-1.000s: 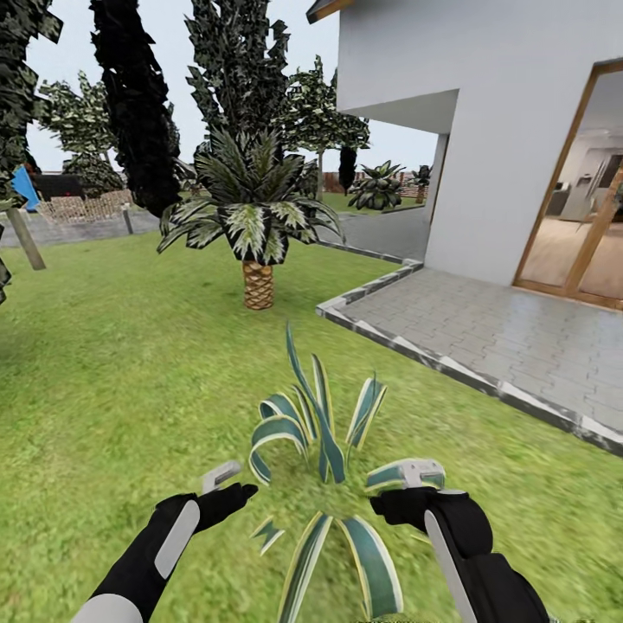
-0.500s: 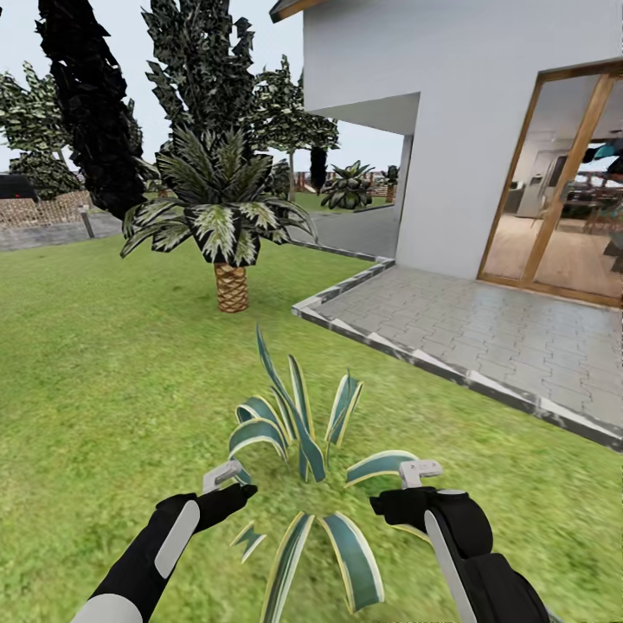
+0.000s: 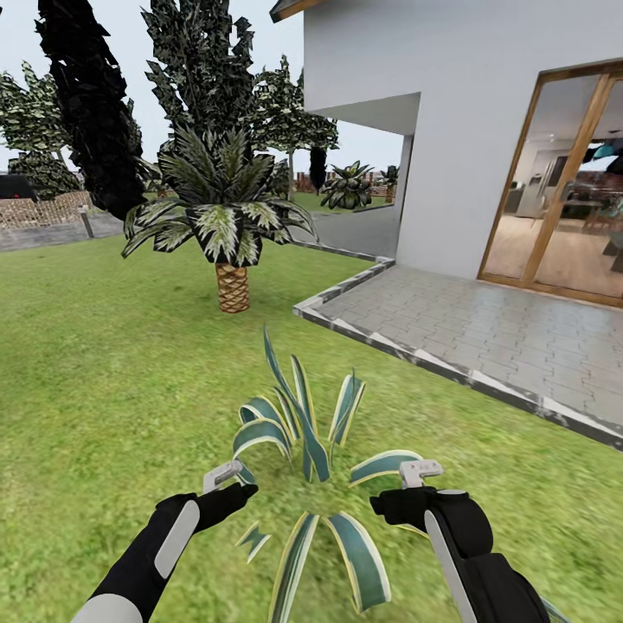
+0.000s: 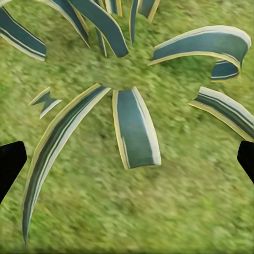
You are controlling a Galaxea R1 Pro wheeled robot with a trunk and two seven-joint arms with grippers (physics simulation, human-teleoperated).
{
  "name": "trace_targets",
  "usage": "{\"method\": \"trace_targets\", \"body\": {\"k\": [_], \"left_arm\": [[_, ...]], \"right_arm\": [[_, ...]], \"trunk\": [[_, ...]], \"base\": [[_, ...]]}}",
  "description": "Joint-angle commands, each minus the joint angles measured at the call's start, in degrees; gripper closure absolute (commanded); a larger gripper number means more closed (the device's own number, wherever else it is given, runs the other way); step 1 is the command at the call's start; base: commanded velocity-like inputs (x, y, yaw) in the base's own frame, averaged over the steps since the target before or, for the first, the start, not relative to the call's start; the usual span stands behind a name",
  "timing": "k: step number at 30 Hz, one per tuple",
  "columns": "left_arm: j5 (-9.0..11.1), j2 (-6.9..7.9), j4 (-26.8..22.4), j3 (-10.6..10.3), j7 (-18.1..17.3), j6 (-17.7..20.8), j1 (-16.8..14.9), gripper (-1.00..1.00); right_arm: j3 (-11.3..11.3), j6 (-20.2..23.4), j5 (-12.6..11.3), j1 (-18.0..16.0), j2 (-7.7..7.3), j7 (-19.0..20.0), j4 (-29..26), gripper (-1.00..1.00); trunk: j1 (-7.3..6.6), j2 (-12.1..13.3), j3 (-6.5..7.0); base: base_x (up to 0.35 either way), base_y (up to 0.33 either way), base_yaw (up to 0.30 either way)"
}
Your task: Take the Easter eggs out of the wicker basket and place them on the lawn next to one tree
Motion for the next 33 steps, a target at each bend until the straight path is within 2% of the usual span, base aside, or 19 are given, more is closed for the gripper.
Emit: {"method": "trace_targets", "body": {"k": [1,12,33], "left_arm": [[0.2,0.0,-0.1,0.0,0.1,0.3,0.0,-1.0],[0.2,0.03,-0.1,0.0,0.0,0.3,0.0,-1.0],[0.2,0.06,0.0,0.0,0.1,0.3,0.0,-1.0]], "right_arm": [[0.0,0.2,-0.1,0.0,0.01,0.0,0.0,-1.0],[0.0,0.2,-0.1,0.0,-0.02,0.1,-0.1,-1.0],[0.0,0.2,-0.1,0.0,-0.02,0.1,-0.1,-1.0]], "trunk": [[0.0,0.0,-0.06],[0.0,0.0,-0.06],[0.0,0.0,-0.06]], "base": [[0.0,0.029,0.0],[0.0,0.089,-0.062],[0.0,0.005,-0.18]]}}
